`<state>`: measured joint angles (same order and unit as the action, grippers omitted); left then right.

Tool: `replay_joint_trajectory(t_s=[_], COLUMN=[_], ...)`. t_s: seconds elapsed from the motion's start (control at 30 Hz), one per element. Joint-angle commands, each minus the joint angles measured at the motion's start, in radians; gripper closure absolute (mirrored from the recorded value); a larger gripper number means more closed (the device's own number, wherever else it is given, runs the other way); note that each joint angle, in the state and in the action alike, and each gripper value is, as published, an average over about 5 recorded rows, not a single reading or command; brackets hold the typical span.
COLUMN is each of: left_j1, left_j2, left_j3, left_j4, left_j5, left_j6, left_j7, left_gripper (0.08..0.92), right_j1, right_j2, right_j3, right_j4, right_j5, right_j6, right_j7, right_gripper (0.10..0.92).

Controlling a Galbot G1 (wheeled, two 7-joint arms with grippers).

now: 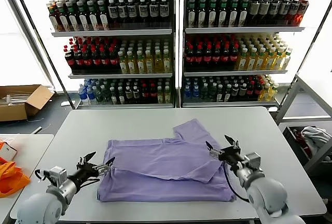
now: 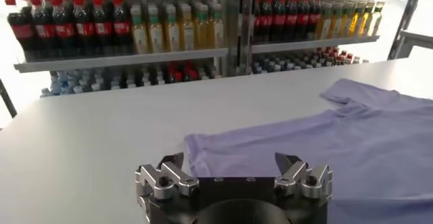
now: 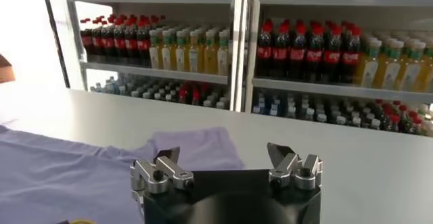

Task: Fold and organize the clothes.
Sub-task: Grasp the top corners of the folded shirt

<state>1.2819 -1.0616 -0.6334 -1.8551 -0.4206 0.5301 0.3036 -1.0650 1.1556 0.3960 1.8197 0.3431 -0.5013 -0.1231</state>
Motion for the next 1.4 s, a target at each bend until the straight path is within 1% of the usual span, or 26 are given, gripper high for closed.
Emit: replay_joint_trajectory(t_s=[0.03, 0.17, 0.43, 0.8, 0.9, 1.23, 1.33, 1.4], left_j1=[-0.335, -0.361, -0.354, -0.319, -0.325, -0.340, -0.340, -0.342], left_j2=[0.071, 0.067, 0.044, 0.018, 0.009, -0.008, -0.010, -0.008], left_j3=[0.156, 0.172, 0.174, 0.176, 0.183, 0.208, 0.208, 0.207], left_j4=[0.348, 0.382, 0.389, 0.373, 0.377, 0.401, 0.403, 0.405], left_j5=[-0.020, -0.021, -0.019, 0.007, 0.008, 0.025, 0.026, 0.025], left_j6=[-0.003, -0.004, -0.007, -0.006, -0.006, -0.007, -0.006, -0.006], left_j7=[0.039, 0.037, 0.031, 0.042, 0.045, 0.067, 0.070, 0.073], left_gripper=[0.177, 0.177, 0.177, 0.177, 0.177, 0.186, 0.239, 0.298], right_j1=[0.351, 0.409, 0.515, 0.512, 0.504, 0.488, 0.487, 0.485], right_j2=[0.069, 0.105, 0.166, 0.201, 0.203, 0.202, 0.203, 0.205], right_j3=[-0.139, -0.166, -0.189, -0.188, -0.191, -0.199, -0.202, -0.202], right_j4=[-0.384, -0.474, -0.630, -0.670, -0.673, -0.657, -0.647, -0.630], right_j5=[-0.050, -0.051, -0.058, -0.072, -0.074, -0.054, -0.044, -0.031], right_j6=[-0.077, -0.077, -0.073, -0.069, -0.071, -0.076, -0.076, -0.076], right_j7=[-0.042, -0.041, -0.035, -0.023, -0.024, -0.034, -0.032, -0.027], right_gripper=[0.202, 0.203, 0.203, 0.208, 0.260, 0.548, 0.635, 0.696])
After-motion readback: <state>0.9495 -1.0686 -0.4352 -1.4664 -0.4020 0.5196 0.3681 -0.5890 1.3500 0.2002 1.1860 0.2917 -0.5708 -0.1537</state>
